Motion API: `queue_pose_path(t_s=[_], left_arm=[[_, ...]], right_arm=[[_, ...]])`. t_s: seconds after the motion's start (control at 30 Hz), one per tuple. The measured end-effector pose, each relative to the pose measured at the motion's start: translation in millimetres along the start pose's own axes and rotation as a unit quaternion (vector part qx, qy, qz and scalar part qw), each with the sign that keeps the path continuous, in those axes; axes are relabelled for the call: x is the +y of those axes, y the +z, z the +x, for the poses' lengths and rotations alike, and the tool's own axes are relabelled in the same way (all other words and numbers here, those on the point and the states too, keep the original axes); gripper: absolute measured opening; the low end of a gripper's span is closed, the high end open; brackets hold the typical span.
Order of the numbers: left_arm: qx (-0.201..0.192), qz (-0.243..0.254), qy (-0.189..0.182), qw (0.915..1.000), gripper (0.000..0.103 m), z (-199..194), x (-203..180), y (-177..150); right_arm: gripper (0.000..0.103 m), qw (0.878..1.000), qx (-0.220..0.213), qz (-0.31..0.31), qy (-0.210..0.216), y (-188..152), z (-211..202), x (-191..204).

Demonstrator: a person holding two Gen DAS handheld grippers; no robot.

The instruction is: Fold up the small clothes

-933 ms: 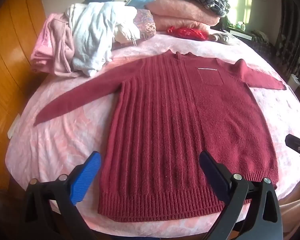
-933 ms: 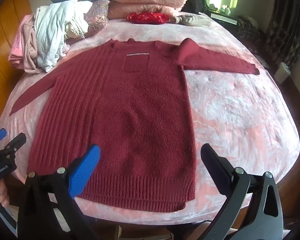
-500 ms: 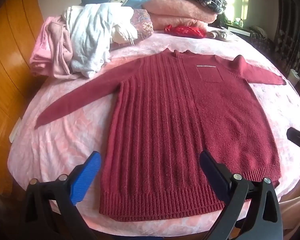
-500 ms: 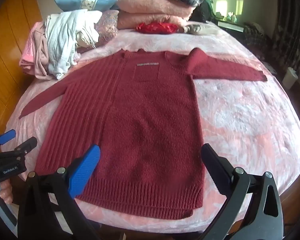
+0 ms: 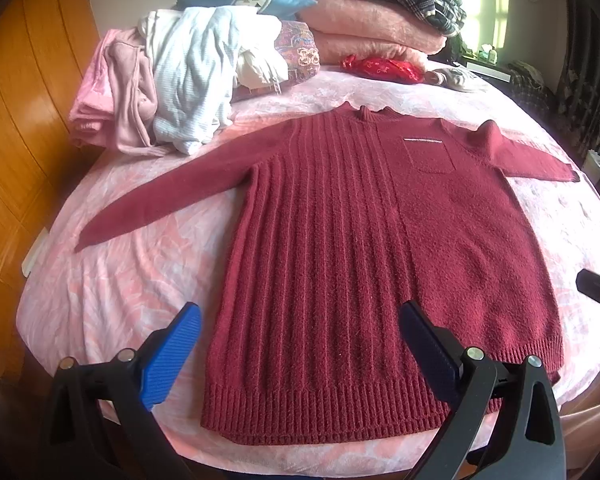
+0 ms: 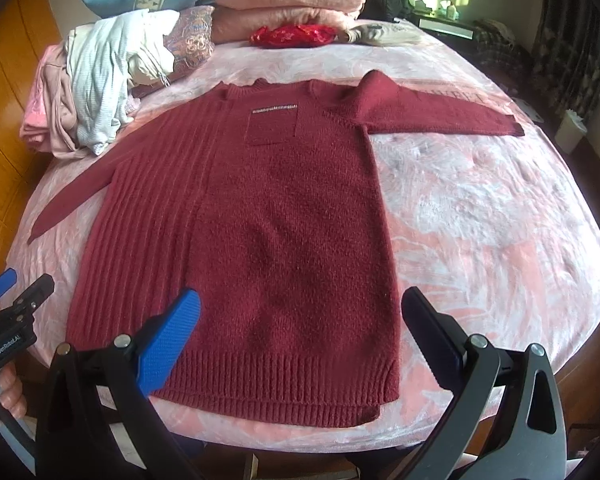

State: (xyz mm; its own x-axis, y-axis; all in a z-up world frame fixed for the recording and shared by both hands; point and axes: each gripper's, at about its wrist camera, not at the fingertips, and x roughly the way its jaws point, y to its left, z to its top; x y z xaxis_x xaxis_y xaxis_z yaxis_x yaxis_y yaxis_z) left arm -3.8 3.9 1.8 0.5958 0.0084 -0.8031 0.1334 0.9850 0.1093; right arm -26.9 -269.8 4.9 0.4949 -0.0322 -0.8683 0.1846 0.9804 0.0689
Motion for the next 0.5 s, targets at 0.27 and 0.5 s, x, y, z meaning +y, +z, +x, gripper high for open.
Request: queue_pose_path(t_s=[0.27,0.5], left_arm=[[-0.001,-0.006,-0.001,1.0000,0.099,-1.2,2.6,1.7],[-0.002,-0.008,-0.002,1.0000,0.099,-2.2,4.0,3.1]], right_arm=[[0.100,1.000,0.010,-0.003,-0.004,-1.1,1.9,2.0],[0.100,1.000,0.022,-0.010,0.003,-1.3,4.9,6.0]])
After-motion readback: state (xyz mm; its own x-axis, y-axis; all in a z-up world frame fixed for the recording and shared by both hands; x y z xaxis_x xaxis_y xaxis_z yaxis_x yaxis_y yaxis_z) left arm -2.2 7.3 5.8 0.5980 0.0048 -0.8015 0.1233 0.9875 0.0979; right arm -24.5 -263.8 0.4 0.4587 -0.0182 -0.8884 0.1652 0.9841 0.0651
